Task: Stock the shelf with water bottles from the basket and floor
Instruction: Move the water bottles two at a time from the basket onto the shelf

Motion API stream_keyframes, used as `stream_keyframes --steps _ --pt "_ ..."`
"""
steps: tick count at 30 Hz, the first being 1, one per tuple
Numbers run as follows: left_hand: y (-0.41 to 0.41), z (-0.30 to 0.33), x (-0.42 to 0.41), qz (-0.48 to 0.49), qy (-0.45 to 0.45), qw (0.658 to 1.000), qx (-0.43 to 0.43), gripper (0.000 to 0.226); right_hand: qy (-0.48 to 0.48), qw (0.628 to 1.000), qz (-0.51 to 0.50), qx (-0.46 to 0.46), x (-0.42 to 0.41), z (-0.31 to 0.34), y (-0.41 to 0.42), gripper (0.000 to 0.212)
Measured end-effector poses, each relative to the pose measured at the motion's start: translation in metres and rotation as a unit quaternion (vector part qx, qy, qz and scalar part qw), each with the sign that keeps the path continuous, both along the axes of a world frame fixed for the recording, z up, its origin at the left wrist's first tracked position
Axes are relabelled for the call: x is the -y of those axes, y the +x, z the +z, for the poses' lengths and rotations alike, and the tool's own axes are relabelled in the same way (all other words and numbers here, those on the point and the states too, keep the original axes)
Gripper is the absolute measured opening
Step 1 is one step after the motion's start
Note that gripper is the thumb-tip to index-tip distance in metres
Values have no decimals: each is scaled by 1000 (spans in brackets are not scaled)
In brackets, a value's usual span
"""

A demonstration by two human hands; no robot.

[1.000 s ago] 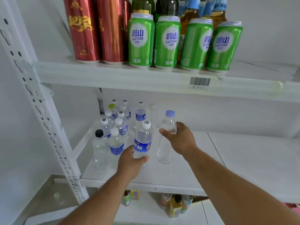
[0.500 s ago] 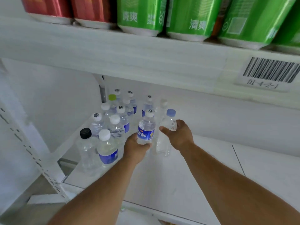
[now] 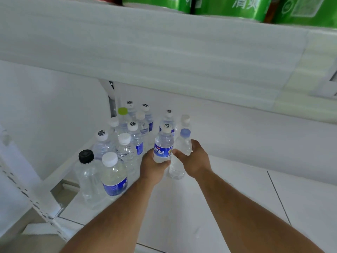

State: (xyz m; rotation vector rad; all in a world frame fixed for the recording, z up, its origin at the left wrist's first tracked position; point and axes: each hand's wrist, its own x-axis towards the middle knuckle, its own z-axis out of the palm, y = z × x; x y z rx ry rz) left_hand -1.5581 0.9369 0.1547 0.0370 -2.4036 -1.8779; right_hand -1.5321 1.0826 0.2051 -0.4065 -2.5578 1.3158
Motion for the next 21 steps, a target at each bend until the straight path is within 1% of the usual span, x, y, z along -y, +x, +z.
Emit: stream_keyframes --steps 3,5,7,15,21 --pt "0 -5 1 -3 -12 1000 4 51 37 999 16 31 0 0 1 68" --pt "0 -8 3 -13 -37 999 7 55 66 995 13 70 -1 -2 1 67" --pt "-1 -9 3 -13 -66 998 15 55 73 993 4 91 -2 -3 0 63" --pt "-16 -3 0 2 -84 996 23 59 67 995 -11 79 -1 -1 -7 58" --pt "-19 -3 0 -10 -102 994 34 62 52 996 -15 73 2 -1 -11 58"
